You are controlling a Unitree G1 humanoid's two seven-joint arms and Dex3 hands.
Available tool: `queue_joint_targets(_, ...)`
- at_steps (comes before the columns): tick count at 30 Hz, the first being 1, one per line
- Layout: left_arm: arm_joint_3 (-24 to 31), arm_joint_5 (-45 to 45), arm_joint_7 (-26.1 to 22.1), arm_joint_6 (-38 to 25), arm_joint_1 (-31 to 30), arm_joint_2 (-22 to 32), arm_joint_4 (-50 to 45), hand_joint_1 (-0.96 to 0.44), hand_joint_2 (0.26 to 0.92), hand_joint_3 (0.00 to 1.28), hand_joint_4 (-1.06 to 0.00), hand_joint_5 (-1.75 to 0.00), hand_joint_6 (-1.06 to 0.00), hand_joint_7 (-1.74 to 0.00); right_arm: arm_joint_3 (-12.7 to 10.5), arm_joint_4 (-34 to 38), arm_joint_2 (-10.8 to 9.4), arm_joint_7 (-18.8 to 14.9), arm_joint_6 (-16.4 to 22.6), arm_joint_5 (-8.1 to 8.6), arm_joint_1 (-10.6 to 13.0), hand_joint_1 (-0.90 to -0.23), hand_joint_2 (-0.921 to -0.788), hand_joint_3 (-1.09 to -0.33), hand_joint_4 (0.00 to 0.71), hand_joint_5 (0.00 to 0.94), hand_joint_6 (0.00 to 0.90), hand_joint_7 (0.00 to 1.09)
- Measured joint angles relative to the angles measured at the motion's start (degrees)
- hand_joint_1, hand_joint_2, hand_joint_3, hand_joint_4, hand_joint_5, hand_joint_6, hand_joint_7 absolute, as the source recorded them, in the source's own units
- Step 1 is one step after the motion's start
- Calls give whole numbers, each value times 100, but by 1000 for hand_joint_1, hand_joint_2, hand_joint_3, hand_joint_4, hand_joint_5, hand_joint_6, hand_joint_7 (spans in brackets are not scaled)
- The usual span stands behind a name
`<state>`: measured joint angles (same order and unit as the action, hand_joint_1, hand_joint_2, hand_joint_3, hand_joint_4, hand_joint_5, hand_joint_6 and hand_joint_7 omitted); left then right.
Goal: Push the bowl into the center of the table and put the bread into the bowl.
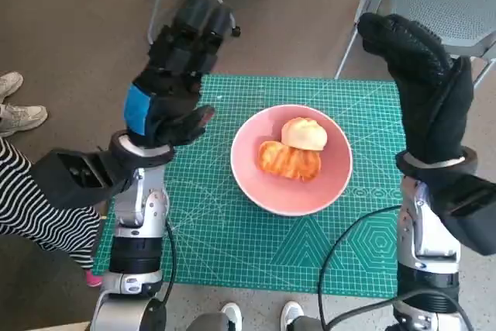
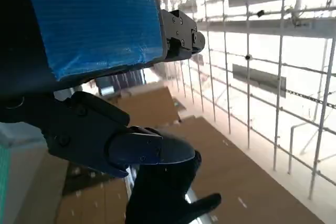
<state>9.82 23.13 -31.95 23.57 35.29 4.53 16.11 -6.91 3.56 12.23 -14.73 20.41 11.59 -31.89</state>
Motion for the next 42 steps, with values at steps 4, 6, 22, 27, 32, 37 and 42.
queue_joint_targets(4,-11,-30,0,71,-1,-9,131,-727,921,307,-78,-21,-160,-95,-12,56,0,1,50,0,1,-692,-921,-696,199,5,64,566)
queue_joint_targets(6,-27,-32,-24,105,-1,-15,162,-716,921,300,-82,-22,-161,-101,-19,63,1,1,65,0,8,-694,-921,-697,198,4,61,564)
queue_joint_targets(22,-166,25,-511,283,-1,-29,372,-634,921,305,-51,0,-2,-349,-91,-31,-10,48,87,-6,174,-704,-921,-677,210,8,85,565)
queue_joint_targets(27,-240,18,-554,268,-1,-37,336,-611,921,304,-39,0,1,-351,-100,-64,-36,91,87,-31,211,-704,-921,-675,214,9,88,563)
queue_joint_targets(32,-273,-4,-557,268,-1,-35,303,-599,921,310,-31,0,1,-340,-108,-65,-49,113,87,-51,258,-704,-921,-675,215,9,90,560)
queue_joint_targets(37,-299,-35,-527,262,0,-32,289,-600,921,316,-26,0,1,-330,-122,-71,-48,134,91,-62,297,-705,-921,-674,215,8,90,557)
queue_joint_targets(42,-318,-36,-517,249,0,-34,289,-600,921,322,-21,0,1,-321,-133,-111,-48,157,100,-78,345,-710,-921,-674,216,8,88,553)
